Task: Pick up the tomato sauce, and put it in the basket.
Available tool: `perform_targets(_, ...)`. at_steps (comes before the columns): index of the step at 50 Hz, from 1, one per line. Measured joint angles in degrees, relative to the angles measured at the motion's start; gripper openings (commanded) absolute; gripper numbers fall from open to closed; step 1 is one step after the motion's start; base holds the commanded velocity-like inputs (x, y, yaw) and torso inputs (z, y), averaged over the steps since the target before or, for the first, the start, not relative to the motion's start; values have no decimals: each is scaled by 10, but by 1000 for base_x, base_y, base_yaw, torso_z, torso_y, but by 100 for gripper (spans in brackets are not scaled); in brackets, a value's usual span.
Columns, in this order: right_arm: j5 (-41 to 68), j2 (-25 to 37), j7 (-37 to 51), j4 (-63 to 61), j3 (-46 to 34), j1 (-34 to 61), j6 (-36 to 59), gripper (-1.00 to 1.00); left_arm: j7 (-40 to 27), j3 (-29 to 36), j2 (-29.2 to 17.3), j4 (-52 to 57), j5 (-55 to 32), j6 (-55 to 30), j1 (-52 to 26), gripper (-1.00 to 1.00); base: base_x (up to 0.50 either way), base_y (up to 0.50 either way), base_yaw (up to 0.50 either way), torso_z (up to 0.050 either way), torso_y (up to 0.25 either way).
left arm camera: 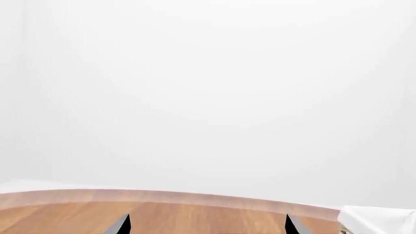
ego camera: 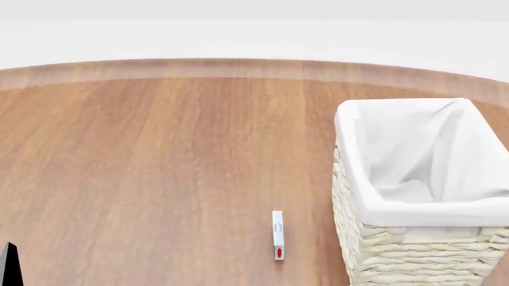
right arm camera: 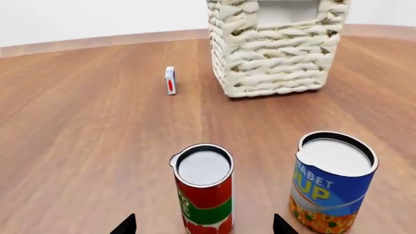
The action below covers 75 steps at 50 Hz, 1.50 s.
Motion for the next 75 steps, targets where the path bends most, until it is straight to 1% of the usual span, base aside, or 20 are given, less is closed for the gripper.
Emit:
perform_targets(18, 72, 9, -45, -12, -14, 42, 39, 100, 2, -2, -2, -7, -1, 9, 5, 100, 0, 0, 0, 0, 0)
perform_targets(35, 146, -1, -101, 26, -21, 74, 41, 100, 2, -5, -4, -10, -4, 15, 7, 100, 0, 0, 0, 0, 0)
perform_targets(53, 194, -2, -135, 29, -26, 105, 74, 100, 5, -4, -4, -19, -1, 23, 9, 100, 0, 0, 0, 0, 0)
perform_targets(66, 247, -18, -183, 65, -25, 131, 82, 100, 8, -7, -5, -28, -2, 33, 13, 100, 0, 0, 0, 0, 0)
perform_targets(75, 265, -24, -198, 77, -24, 141, 91, 100, 9, -9, -6, -30, -4, 38, 16, 100, 0, 0, 0, 0, 0)
